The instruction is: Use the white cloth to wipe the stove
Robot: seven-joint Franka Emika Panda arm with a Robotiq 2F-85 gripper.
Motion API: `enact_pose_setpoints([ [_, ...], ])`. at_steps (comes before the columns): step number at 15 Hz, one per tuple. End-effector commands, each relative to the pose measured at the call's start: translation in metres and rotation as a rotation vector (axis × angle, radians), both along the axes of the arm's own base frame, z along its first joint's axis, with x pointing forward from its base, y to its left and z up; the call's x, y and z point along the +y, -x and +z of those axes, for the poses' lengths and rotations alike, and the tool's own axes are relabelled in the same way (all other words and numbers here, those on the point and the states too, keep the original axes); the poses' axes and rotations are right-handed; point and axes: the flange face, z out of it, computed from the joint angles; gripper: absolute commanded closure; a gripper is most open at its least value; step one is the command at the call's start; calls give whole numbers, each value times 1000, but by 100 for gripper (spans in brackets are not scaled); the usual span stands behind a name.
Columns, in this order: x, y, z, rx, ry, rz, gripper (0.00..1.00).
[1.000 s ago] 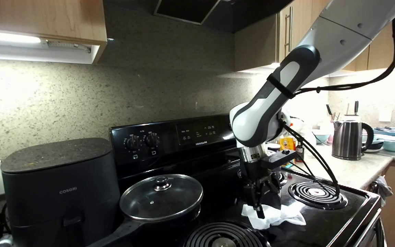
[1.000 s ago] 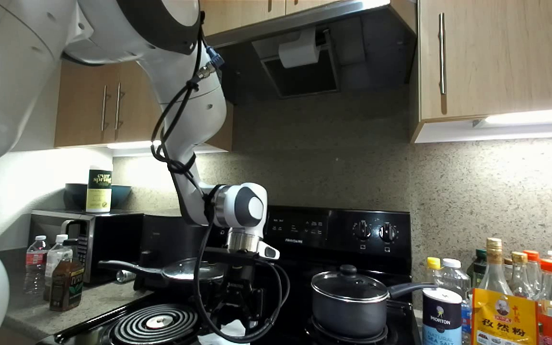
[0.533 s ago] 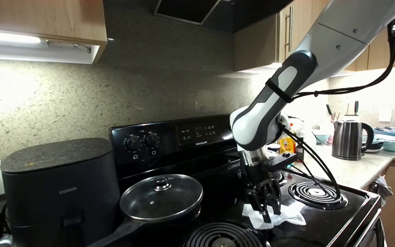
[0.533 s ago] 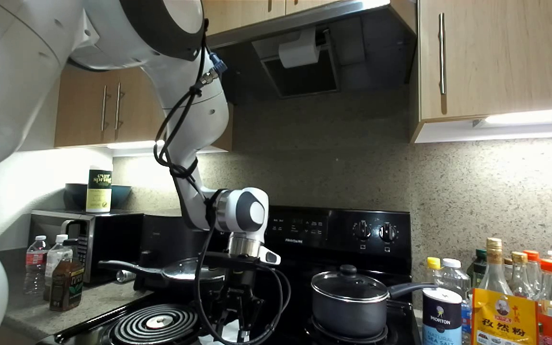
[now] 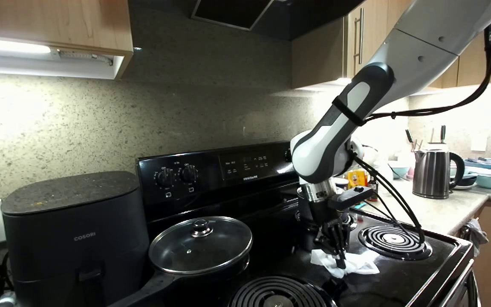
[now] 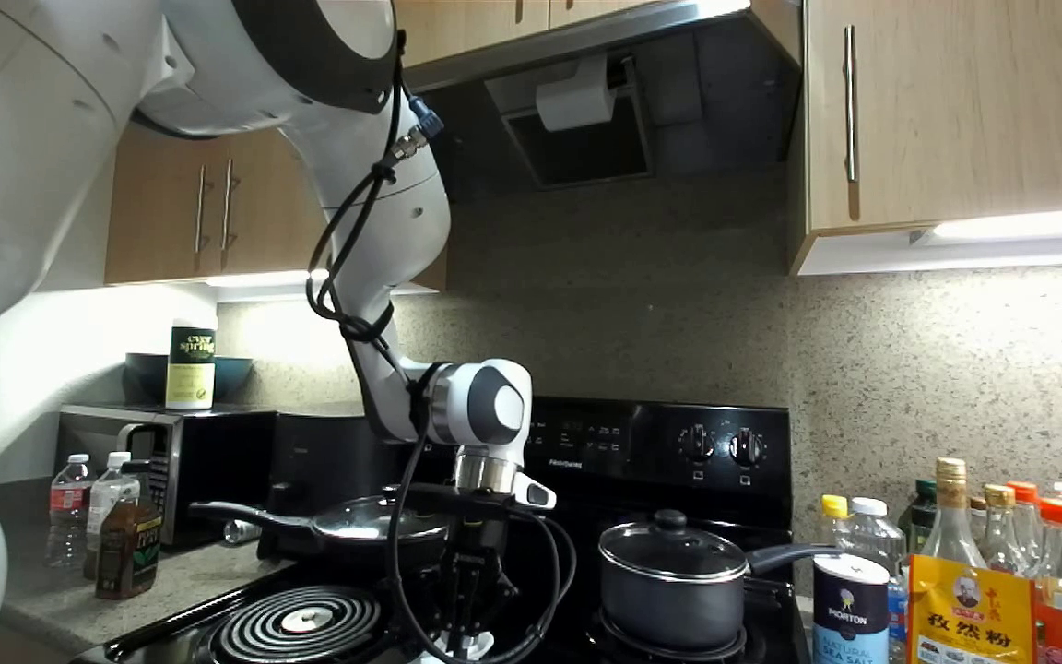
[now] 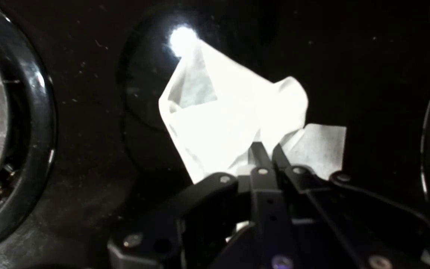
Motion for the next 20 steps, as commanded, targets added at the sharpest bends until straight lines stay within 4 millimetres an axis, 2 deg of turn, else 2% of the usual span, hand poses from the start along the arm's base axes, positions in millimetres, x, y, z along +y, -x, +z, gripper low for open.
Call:
enact_pose_setpoints([
  [1, -45, 27, -3, 36, 24, -95, 100],
  [3, -72, 47, -7, 47, 25, -164, 100],
  [6, -102, 77, -10, 73, -31, -268, 100],
  [7, -94, 49, -5, 56, 1, -211, 99],
  [9, -107, 64, -5, 67, -10, -254, 99],
  [12, -107, 67, -6, 70, -12, -259, 100],
  [13, -113, 70, -10, 75, -9, -281, 100],
  [16, -141, 89, -24, 94, 1, -403, 100],
  [20, -191, 123, -35, 104, -8, -620, 100],
])
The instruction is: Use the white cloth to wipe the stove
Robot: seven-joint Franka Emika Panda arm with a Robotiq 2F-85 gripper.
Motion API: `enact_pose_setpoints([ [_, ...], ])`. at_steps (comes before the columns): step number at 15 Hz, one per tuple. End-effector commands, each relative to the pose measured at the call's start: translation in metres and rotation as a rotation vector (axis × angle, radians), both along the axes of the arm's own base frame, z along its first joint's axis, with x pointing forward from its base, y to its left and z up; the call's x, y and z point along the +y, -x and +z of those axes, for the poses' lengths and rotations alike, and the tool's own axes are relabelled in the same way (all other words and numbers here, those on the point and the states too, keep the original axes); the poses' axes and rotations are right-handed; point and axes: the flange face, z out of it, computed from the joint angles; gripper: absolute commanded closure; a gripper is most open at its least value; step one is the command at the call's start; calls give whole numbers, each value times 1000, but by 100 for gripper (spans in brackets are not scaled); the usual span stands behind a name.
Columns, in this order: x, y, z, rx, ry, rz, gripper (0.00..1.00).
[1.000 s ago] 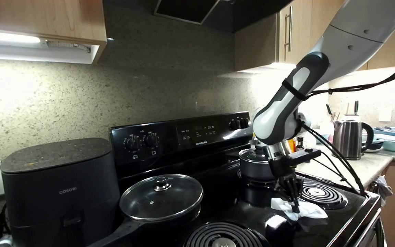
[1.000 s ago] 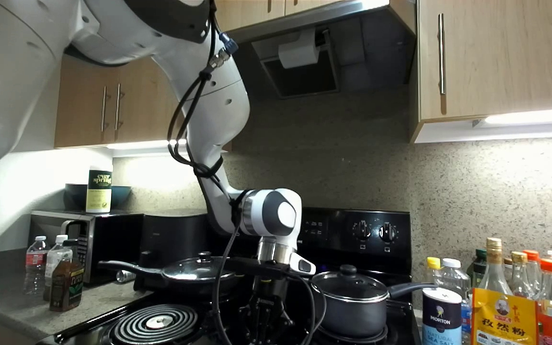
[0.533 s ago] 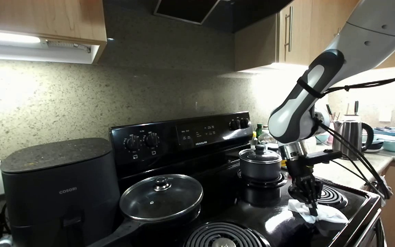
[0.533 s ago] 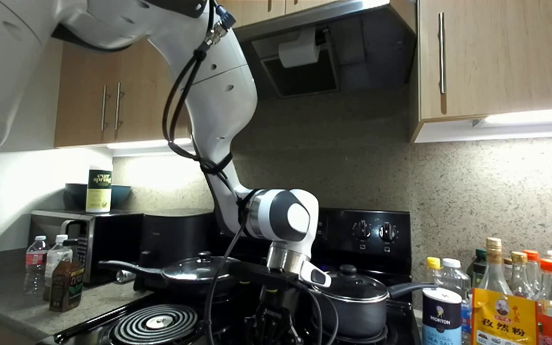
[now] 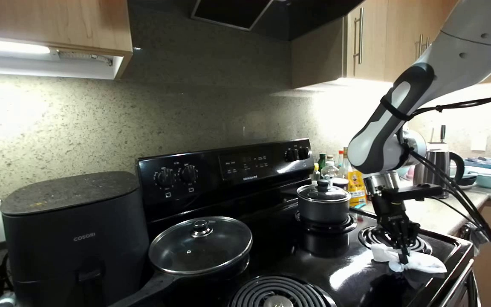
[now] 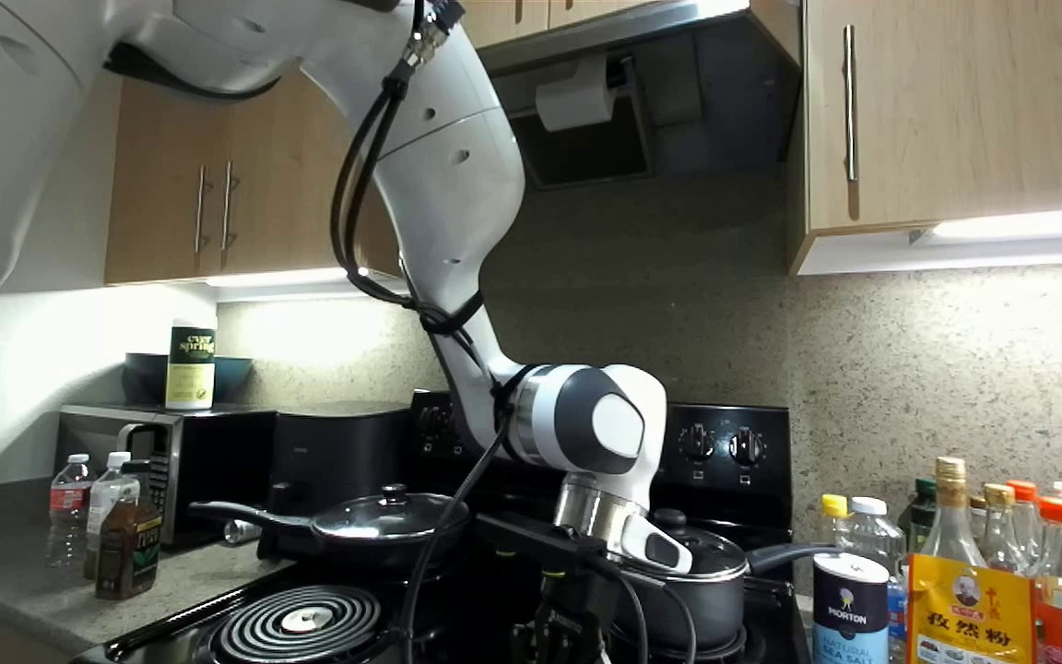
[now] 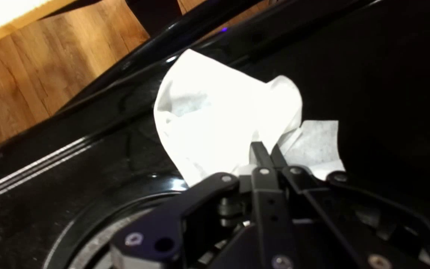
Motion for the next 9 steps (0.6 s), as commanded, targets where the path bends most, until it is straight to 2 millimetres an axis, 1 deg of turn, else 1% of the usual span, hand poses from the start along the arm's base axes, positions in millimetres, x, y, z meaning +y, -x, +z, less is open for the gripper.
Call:
enact_pose_setpoints([
  [1, -42, 46, -32, 30, -17, -197, 100],
  [2, -53, 57, -35, 36, -26, -249, 100],
  [4, -70, 73, -37, 52, -60, -343, 100],
  [5, -62, 42, -2, 3, -50, -253, 100],
  [6, -69, 47, -1, 3, -54, -273, 99],
  [7, -70, 47, 0, 2, -53, -276, 99],
  [9, -65, 43, -1, 3, -54, -262, 99],
])
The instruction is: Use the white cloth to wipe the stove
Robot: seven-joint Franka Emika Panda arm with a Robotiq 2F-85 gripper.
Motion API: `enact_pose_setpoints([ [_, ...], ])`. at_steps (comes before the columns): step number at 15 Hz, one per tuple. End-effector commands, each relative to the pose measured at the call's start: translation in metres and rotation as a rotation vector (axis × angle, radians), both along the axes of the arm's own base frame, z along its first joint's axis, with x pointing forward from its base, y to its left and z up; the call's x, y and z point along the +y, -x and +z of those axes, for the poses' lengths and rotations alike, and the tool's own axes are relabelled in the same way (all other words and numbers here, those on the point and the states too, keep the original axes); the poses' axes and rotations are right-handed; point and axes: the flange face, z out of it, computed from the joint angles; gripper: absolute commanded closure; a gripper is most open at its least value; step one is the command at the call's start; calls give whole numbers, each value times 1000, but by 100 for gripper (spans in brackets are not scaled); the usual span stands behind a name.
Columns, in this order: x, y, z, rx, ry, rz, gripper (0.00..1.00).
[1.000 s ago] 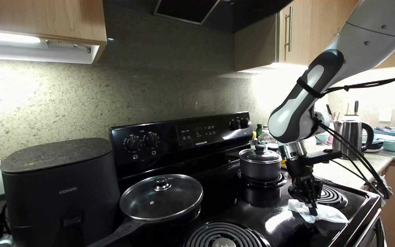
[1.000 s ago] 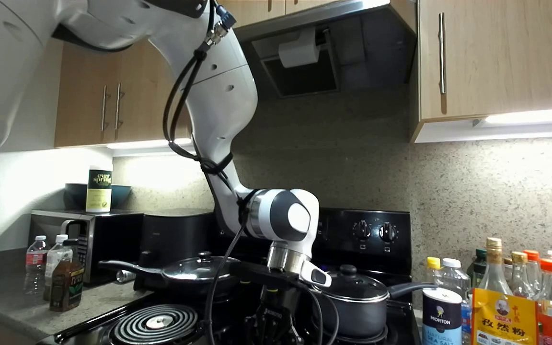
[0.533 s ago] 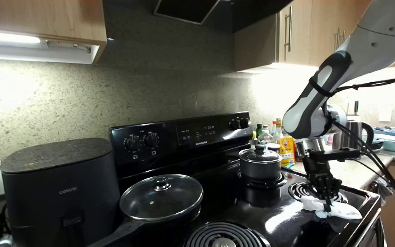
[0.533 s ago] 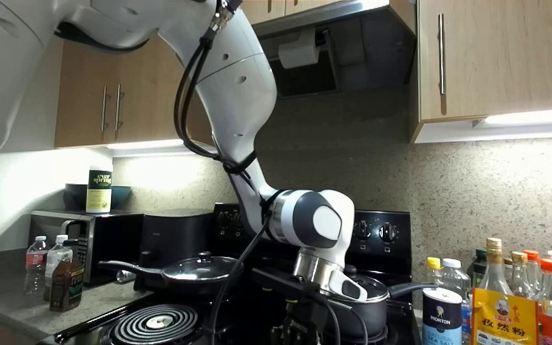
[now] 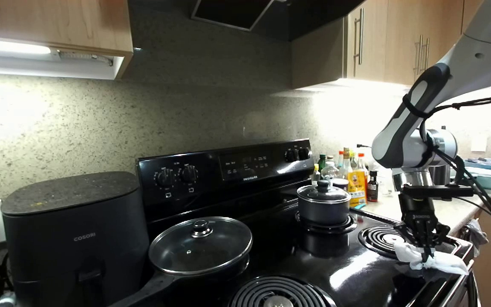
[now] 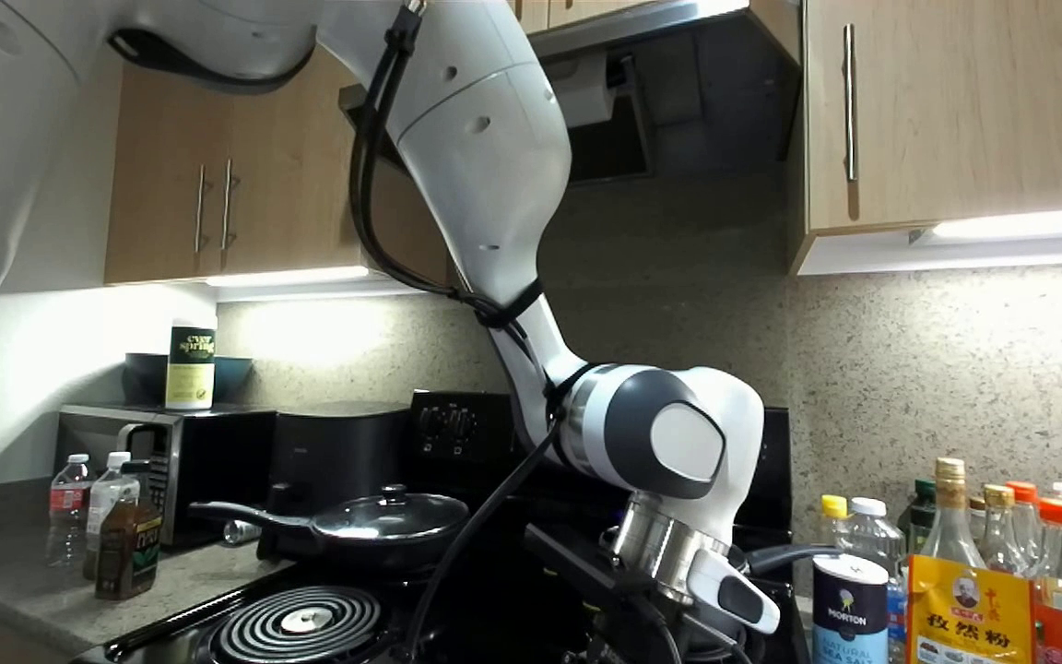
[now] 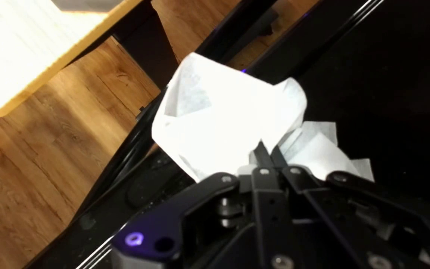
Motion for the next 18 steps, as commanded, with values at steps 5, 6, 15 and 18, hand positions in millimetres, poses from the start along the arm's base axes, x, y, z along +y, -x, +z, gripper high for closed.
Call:
enact_pose_setpoints([
  [5, 0, -5, -8, 12, 0, -11, 100],
  [6, -4, -6, -12, 14, 3, -30, 100],
  [15, -82, 15, -35, 63, -8, -451, 100],
  [18, -111, 28, -36, 59, -3, -570, 100],
])
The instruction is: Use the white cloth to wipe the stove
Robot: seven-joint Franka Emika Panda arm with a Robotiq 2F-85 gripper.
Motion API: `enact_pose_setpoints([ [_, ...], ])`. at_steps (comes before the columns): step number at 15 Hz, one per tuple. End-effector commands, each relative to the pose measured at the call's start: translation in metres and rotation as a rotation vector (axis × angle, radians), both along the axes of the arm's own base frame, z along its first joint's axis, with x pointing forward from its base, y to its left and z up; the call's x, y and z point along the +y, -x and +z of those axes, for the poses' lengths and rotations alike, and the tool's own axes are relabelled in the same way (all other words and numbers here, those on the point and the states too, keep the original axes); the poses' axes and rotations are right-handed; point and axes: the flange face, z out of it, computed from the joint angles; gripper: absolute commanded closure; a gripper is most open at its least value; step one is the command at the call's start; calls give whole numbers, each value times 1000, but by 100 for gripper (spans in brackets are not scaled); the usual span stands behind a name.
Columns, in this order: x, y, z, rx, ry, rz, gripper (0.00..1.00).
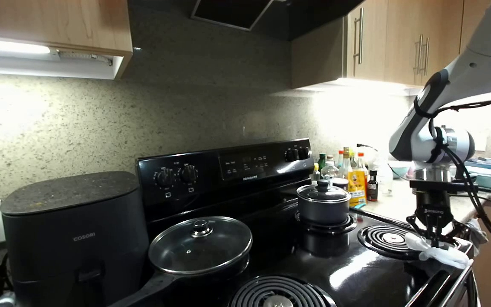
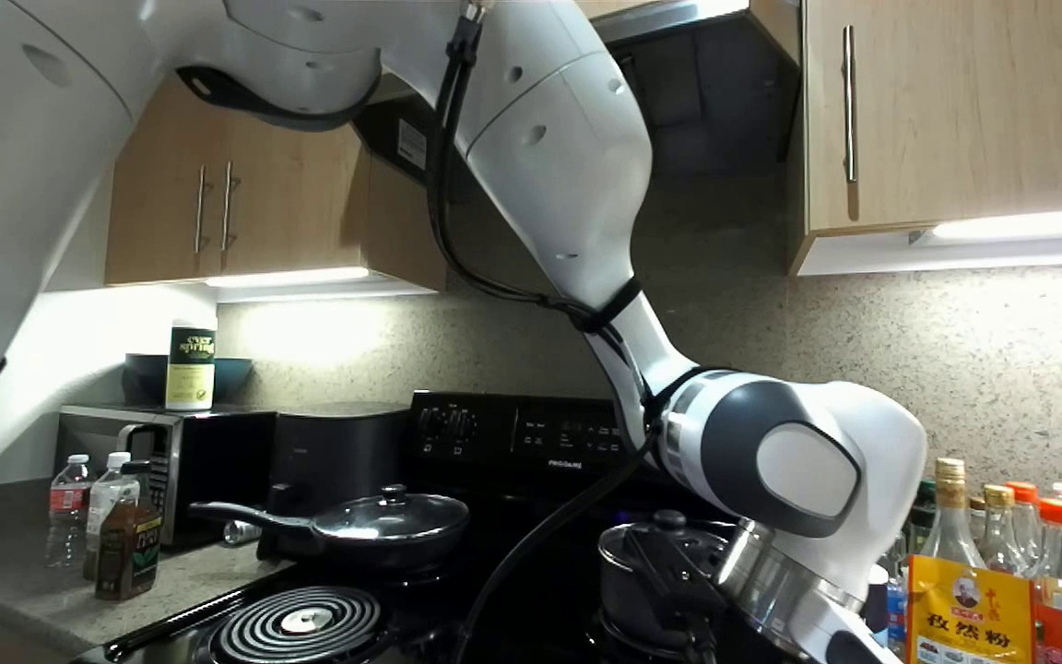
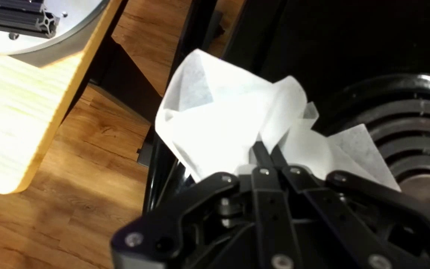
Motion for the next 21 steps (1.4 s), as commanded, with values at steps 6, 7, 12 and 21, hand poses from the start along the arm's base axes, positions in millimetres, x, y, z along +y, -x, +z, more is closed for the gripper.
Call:
enact_pose_setpoints([
  [6, -72, 20, -30, 3, 76, -307, 100],
  [7, -77, 23, -30, 6, 77, -335, 100],
  [12, -103, 45, -29, 45, 121, -472, 100],
  [21, -63, -29, -11, -84, 155, -322, 100],
])
